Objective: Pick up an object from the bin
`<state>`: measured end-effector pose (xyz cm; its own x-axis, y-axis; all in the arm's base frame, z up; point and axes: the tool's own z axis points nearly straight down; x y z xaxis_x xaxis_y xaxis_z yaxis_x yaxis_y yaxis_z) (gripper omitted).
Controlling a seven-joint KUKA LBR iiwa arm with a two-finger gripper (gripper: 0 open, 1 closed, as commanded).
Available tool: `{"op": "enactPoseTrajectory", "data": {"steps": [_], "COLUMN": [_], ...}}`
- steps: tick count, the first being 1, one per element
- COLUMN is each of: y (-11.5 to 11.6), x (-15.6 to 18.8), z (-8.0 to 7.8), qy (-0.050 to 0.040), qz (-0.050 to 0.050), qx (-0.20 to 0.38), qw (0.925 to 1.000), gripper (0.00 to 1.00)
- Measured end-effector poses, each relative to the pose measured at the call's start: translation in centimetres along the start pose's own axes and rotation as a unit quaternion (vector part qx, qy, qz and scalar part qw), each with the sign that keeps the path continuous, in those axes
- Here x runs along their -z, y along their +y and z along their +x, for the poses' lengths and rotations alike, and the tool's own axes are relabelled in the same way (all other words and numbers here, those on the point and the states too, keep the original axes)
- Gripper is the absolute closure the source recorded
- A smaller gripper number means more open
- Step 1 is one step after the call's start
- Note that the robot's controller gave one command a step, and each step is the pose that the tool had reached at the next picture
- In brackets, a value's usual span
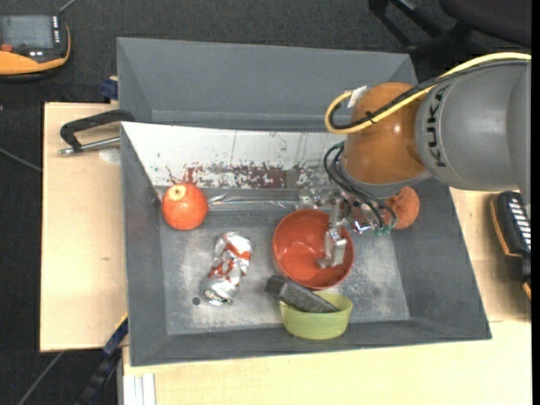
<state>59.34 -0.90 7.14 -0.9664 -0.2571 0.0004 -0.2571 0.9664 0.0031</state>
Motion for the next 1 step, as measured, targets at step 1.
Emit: {"op": "enactPoseTrajectory", "data": {"steps": [1], "y": [4.60], "x": [0.35], "z": [-1.92], "qy": [-0.0039], "qz": [0.000], "qx": [0.105], "qw": [0.9945], "gripper": [0.00]}}
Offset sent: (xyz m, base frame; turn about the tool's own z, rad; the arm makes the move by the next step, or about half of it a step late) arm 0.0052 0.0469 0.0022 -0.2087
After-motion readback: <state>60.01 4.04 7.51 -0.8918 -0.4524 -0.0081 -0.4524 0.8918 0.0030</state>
